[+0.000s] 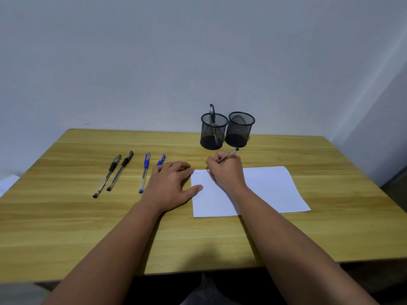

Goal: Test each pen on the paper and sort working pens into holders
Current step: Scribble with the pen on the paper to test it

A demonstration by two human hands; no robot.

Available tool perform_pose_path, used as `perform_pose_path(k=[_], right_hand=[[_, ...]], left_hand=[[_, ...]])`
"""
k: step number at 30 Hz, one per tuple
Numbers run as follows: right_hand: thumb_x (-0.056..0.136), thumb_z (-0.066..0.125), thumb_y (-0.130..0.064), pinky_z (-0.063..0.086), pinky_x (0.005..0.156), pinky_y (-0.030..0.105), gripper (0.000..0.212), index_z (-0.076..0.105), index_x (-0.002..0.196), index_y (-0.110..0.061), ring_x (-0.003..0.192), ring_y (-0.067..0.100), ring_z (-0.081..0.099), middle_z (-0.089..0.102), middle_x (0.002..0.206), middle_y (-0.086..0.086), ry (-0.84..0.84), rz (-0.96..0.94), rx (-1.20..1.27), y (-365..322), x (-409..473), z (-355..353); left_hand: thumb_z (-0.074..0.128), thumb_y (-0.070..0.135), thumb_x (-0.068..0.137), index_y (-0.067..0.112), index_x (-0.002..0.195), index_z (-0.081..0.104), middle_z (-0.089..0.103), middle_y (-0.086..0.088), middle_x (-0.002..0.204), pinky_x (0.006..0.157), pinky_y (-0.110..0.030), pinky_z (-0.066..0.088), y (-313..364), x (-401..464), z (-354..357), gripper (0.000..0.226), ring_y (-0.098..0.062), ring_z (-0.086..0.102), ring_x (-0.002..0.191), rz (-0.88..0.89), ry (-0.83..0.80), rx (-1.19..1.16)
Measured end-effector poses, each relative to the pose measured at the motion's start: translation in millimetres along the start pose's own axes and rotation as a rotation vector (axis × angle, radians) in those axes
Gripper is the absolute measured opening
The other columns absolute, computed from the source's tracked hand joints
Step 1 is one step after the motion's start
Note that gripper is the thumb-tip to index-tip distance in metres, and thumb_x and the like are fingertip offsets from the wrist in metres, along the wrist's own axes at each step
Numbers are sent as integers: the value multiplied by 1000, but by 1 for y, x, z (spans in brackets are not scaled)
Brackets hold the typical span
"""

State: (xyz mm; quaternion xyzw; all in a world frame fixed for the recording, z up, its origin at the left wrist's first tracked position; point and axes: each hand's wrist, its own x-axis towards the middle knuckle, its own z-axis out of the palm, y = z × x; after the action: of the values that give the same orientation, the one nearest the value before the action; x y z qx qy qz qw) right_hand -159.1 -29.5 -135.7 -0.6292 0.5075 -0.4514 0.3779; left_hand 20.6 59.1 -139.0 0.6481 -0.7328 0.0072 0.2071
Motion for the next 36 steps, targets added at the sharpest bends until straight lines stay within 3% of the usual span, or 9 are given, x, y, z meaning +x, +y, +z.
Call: perform_pose_path(k=[6,11,16,21,32,36], right_hand=[[92,68,-13,46,47,29,36,55,60,-5,44,23,57,52,47,6,-1,-7,-4,0,0,0],[89,67,-17,49,52,34,40,49,54,-14,48,32,57,48,46,1,22,-8,-31,2,2,1],[88,65,-20,46,52,35,36,48,61,-2,51,34,51,49,60,26,30,-21,-12,1,1,1],[89,63,-18,43,52,34,38,42,59,-7,54,26,46,41,52,7,35,-11,-25,0,0,0],[91,64,-7,35,48,23,45,39,55,-15,49,12,36,33,45,-11,62,-56,-79,-3,-1,-3],[92,63,-8,38,50,26,46,38,54,-17,49,13,37,35,42,-12,75,-43,-89,-2,0,-2]], left_hand=[[46,76,86,36,139,57,53,16,142,107,-44,31,0,0,0,68,-12,41,135,3,0,8],[46,76,86,36,139,57,53,15,143,109,-44,30,0,0,0,68,-12,41,136,2,-2,8],[47,76,87,36,140,57,52,15,143,109,-43,30,0,0,1,67,-12,41,136,1,-2,10],[44,78,86,36,142,55,51,15,145,110,-44,30,-1,1,1,70,-11,39,137,-2,-17,19],[43,78,87,36,143,53,50,15,147,112,-45,30,-1,1,-1,71,-12,38,138,-2,-26,24],[43,78,87,36,145,52,49,15,148,112,-44,29,0,2,-1,72,-11,37,139,-7,-38,26]])
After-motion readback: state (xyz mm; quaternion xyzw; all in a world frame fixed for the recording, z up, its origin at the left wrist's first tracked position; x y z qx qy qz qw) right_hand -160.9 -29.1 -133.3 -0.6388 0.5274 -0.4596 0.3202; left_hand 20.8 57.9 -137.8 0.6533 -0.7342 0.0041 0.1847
